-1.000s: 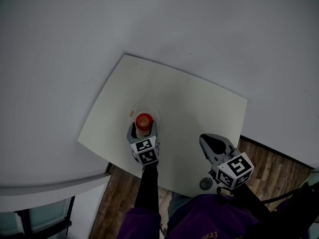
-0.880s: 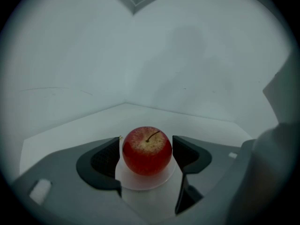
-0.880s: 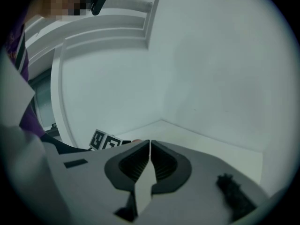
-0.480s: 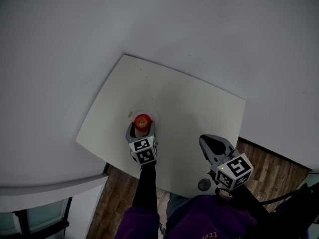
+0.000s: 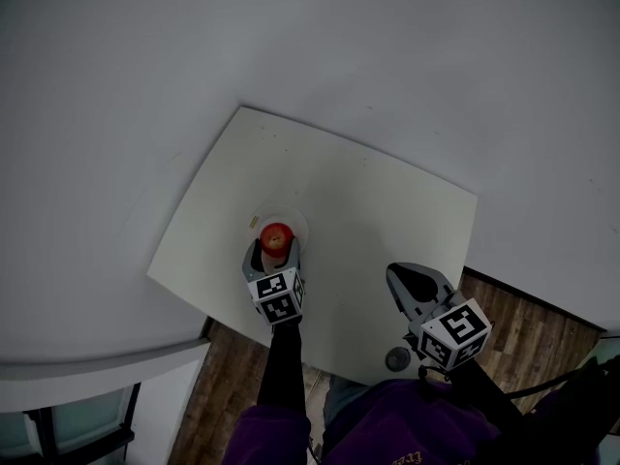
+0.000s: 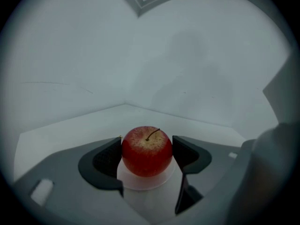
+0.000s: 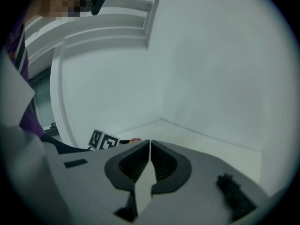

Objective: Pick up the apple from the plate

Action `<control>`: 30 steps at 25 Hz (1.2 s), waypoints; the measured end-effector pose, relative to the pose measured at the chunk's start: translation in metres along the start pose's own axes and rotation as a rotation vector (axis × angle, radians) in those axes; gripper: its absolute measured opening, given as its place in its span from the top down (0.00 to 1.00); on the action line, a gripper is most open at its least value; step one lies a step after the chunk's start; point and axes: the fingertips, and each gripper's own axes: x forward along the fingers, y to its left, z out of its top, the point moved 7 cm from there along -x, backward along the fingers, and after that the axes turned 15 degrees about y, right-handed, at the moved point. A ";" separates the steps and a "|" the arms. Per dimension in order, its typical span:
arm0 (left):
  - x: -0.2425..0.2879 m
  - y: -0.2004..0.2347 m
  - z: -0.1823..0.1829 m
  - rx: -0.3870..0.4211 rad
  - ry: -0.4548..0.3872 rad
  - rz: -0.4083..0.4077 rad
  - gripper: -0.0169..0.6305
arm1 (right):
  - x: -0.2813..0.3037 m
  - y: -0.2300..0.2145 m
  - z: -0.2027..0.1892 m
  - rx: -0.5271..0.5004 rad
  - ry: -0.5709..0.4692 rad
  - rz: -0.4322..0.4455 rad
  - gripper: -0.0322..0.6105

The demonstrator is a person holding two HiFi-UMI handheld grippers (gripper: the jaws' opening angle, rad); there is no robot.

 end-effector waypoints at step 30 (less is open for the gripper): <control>-0.048 -0.025 -0.005 -0.017 -0.068 -0.060 0.44 | -0.006 0.011 -0.005 -0.023 -0.008 0.018 0.93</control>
